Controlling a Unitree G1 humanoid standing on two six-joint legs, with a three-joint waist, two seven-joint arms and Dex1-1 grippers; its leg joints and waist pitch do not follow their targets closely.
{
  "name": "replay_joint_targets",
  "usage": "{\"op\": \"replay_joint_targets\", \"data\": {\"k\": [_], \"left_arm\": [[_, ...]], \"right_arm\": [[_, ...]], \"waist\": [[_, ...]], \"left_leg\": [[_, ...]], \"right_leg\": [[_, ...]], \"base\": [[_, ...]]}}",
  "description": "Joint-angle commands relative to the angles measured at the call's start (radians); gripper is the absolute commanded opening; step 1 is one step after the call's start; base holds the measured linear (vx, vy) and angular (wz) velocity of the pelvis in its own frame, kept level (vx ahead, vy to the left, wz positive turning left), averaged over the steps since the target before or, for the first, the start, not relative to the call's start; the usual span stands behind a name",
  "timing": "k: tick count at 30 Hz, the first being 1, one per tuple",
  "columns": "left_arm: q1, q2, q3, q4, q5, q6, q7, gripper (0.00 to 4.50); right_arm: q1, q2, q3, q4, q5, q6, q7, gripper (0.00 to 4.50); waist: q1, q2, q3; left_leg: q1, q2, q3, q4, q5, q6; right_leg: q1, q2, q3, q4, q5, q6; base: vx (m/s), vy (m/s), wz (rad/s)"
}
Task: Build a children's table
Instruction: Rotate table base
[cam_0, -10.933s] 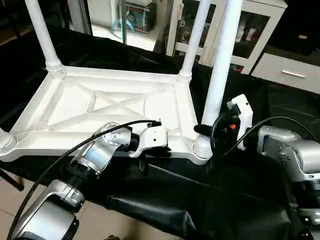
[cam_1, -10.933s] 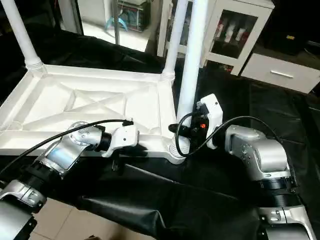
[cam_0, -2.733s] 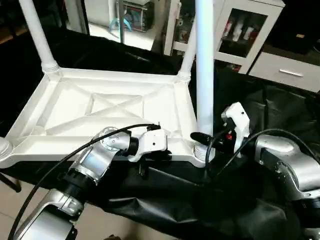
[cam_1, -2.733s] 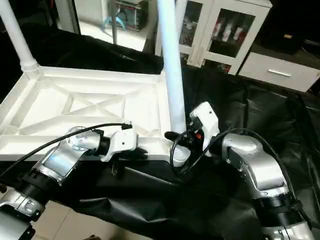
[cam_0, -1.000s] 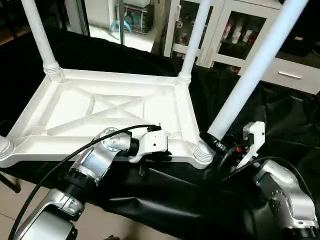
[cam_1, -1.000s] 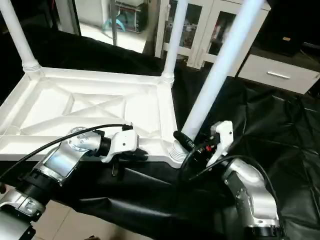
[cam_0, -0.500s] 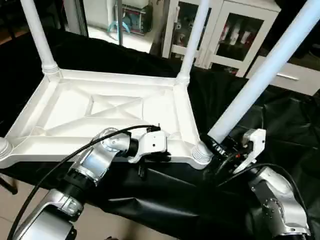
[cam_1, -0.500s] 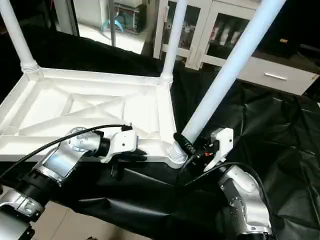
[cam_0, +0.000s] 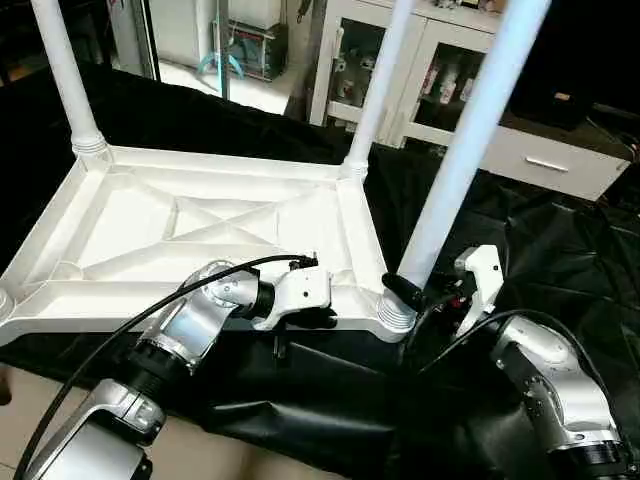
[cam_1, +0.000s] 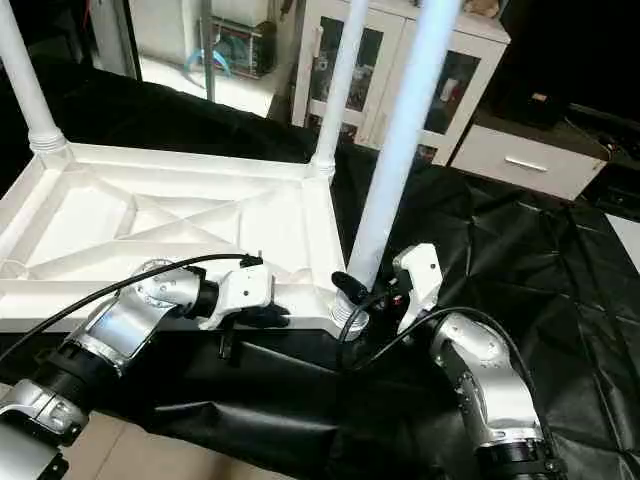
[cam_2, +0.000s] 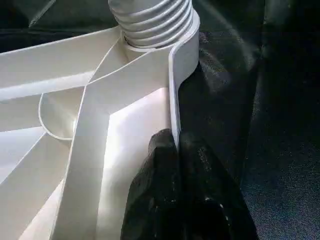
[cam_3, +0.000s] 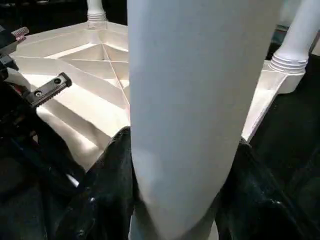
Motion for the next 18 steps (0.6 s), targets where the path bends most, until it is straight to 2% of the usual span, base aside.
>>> {"op": "replay_joint_targets", "data": {"k": [1,2,4,7,8,11,13,14,18], "left_arm": [[-0.009,-0.013,0.006,-0.038,-0.015,-0.015,0.002,0.0],[-0.006,-0.012,0.005,-0.043,-0.015,-0.013,0.005,0.0],[-0.005,-0.012,0.005,-0.045,-0.016,-0.012,0.006,0.0],[-0.003,-0.01,0.006,-0.047,-0.017,-0.011,0.007,0.0],[-0.003,-0.009,0.006,-0.046,-0.017,-0.011,0.007,0.0],[-0.006,-0.009,0.006,-0.042,-0.017,-0.014,0.007,0.0],[-0.008,-0.01,0.005,-0.04,-0.016,-0.014,0.007,0.0],[-0.013,-0.013,0.004,-0.037,-0.017,-0.015,0.006,0.0],[-0.015,-0.014,0.003,-0.036,-0.017,-0.016,0.006,0.0]], "right_arm": [[0.084,0.01,0.036,0.184,-0.049,0.099,-0.055,1.85],[0.098,0.044,-0.004,0.186,-0.022,0.072,-0.079,1.85],[0.107,0.059,-0.023,0.184,-0.008,0.051,-0.086,1.85],[0.127,0.08,-0.052,0.176,0.014,0.02,-0.097,1.85],[0.136,0.083,-0.062,0.177,0.025,0.013,-0.094,1.85],[0.141,0.081,-0.067,0.184,0.025,0.003,-0.085,1.85],[0.143,0.075,-0.063,0.191,0.014,-0.001,-0.08,1.85],[0.147,0.059,-0.044,0.206,-0.012,-0.008,-0.066,1.85],[0.152,0.039,-0.015,0.233,-0.041,-0.001,-0.056,1.85]], "waist": [[0.0,0.021,-0.016],[0.0,0.021,-0.015],[0.0,0.021,-0.015],[-0.001,0.025,-0.014],[0.0,0.029,-0.015],[0.0,0.027,-0.014],[-0.001,0.028,-0.012],[-0.001,0.029,-0.012],[-0.002,0.029,-0.007]], "left_leg": [[0.002,0.077,-0.049,-0.098,-0.405,-0.019],[0.004,0.079,-0.051,-0.099,-0.415,-0.02],[0.005,0.08,-0.052,-0.1,-0.423,-0.023],[0.004,0.082,-0.051,-0.104,-0.429,-0.028],[0.005,0.082,-0.05,-0.104,-0.427,-0.03],[0.006,0.081,-0.045,-0.103,-0.42,-0.029],[0.002,0.08,-0.047,-0.105,-0.418,-0.025],[0.001,0.08,-0.047,-0.105,-0.42,-0.025],[0.003,0.081,-0.052,-0.107,-0.454,-0.027]], "right_leg": [[0.009,-0.091,0.068,-0.094,-0.479,-0.103],[0.004,-0.092,0.067,-0.098,-0.51,-0.091],[0.003,-0.092,0.067,-0.099,-0.514,-0.09],[0.003,-0.088,0.068,-0.096,-0.467,-0.099],[0.002,-0.088,0.069,-0.094,-0.454,-0.102],[0.001,-0.085,0.071,-0.091,-0.417,-0.118],[0.004,-0.088,0.071,-0.094,-0.449,-0.112],[0.004,-0.089,0.071,-0.095,-0.459,-0.109],[0.0,-0.09,0.07,-0.104,-0.529,-0.086]], "base": [[0.0,0.0,0.0],[0.0,0.0,0.0],[0.0,0.0,0.0],[0.0,0.0,0.0],[0.0,0.0,0.0],[0.0,0.0,0.0],[0.0,0.0,0.0],[0.0,0.0,0.0],[0.0,0.0,0.0]]}}
